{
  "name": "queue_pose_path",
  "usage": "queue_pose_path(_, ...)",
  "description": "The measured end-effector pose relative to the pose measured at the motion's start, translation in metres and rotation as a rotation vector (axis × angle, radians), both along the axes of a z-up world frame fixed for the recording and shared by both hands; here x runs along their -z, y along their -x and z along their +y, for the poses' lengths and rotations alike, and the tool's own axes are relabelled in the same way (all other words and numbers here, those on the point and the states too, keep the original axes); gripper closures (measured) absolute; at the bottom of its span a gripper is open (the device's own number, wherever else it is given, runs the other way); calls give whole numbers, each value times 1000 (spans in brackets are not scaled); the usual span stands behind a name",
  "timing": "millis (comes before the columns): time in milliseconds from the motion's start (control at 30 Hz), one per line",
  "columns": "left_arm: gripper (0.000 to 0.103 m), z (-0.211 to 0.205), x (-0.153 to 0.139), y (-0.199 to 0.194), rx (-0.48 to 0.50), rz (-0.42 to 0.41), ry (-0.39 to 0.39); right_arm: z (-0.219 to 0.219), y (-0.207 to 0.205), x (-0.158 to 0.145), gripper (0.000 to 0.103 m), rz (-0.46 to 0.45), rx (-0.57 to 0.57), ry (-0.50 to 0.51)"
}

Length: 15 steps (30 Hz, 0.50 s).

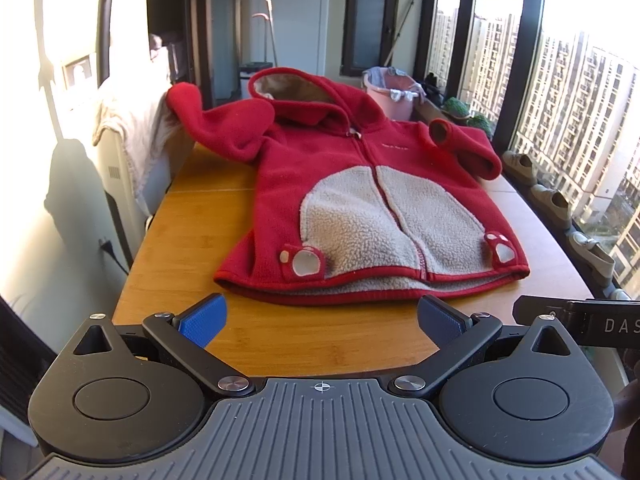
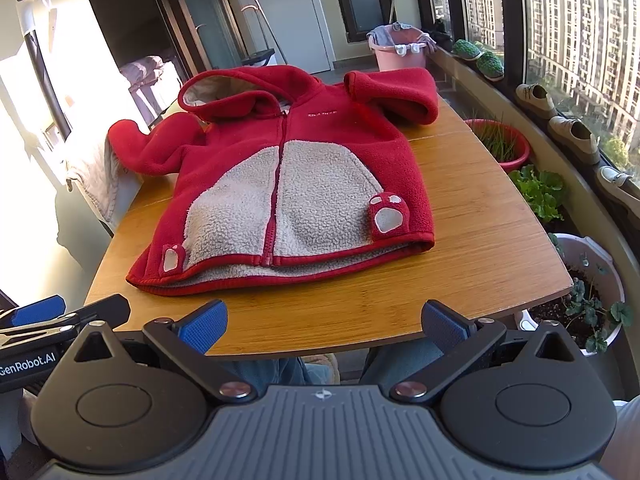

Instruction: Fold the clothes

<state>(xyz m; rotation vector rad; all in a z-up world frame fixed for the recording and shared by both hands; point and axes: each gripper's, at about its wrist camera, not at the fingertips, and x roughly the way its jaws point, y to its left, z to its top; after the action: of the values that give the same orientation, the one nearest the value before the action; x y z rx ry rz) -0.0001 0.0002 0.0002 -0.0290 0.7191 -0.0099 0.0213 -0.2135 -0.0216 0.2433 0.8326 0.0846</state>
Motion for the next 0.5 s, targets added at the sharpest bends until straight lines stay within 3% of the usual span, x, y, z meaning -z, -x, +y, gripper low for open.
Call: queue_pose_path(500, 0, 4, 7, 2, -7, 33, 30, 7, 3, 0, 0, -21, -15, 27)
